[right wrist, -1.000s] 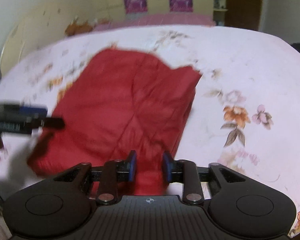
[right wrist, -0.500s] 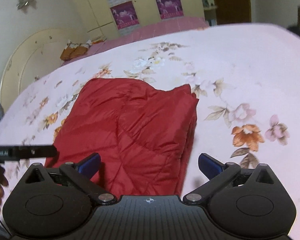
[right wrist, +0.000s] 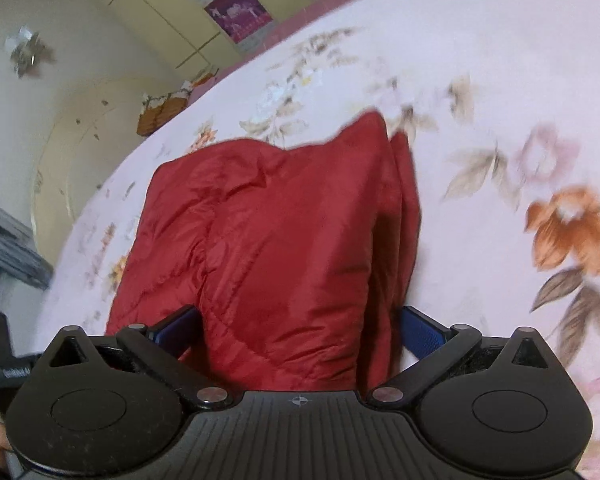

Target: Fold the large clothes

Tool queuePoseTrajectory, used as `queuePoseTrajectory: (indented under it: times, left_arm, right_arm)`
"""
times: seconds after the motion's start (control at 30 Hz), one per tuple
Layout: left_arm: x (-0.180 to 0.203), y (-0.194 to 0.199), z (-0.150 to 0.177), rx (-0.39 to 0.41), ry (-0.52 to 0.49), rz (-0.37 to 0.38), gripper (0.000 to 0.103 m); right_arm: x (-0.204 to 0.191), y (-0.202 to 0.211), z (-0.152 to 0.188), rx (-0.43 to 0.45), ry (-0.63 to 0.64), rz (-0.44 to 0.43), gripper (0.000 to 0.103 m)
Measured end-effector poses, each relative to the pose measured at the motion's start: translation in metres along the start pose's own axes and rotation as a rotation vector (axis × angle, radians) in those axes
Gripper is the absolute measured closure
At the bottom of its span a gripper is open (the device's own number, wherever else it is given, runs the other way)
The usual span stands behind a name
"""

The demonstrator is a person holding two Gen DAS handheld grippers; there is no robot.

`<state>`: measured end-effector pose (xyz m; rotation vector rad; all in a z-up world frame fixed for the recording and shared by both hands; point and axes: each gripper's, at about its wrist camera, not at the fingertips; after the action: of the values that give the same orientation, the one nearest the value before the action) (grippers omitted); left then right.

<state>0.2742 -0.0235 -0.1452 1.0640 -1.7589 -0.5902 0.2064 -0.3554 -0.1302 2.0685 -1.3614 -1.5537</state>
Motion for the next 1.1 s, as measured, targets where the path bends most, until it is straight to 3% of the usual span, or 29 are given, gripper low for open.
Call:
queuePoseTrajectory:
  times: [0.07,0.1,0.13,0.2,0.43,0.57,0.77,1.1]
  left_arm:
    - [-0.001,-0.002,0.001,0.002,0.01,0.016,0.007]
    - [-0.001,-0.002,0.002,0.004,0.01,0.016,0.008]
    - [0.001,-0.002,0.002,0.009,0.005,0.01,0.013]
    - [0.003,0.001,0.002,0.016,0.001,0.001,0.017]
    - [0.017,0.012,0.0,0.045,-0.042,-0.039,0.032]
    - [0.027,0.025,-0.004,0.081,-0.082,-0.052,0.04]
    - [0.028,0.05,-0.013,0.119,-0.115,-0.082,0.041]
    - [-0.026,0.111,-0.029,0.178,-0.118,-0.128,0.041]
  right_arm:
    - [-0.002,0.0,0.0,-0.002,0.018,-0.006,0.001]
    - [-0.003,-0.001,0.0,-0.004,0.024,-0.013,0.006]
    - [-0.004,-0.002,0.0,-0.012,0.018,-0.03,0.024]
    - [-0.002,-0.004,0.0,-0.026,-0.025,-0.064,0.036]
    - [-0.011,0.005,-0.001,-0.03,-0.03,-0.108,0.064]
    - [-0.024,0.014,-0.004,-0.009,-0.019,-0.138,0.068]
    - [-0.052,0.012,-0.008,0.011,-0.006,-0.172,0.068]
    - [-0.129,-0.029,-0.006,0.011,0.035,-0.208,0.068]
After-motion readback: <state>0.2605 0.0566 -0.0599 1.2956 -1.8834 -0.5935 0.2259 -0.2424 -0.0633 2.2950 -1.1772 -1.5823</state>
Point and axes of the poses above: each gripper's, at about its wrist camera, not at the fingertips, and y roughly against the way its jaws point, x to its right, z to its underside, and after that the axes turned 1 degree about y, right-handed
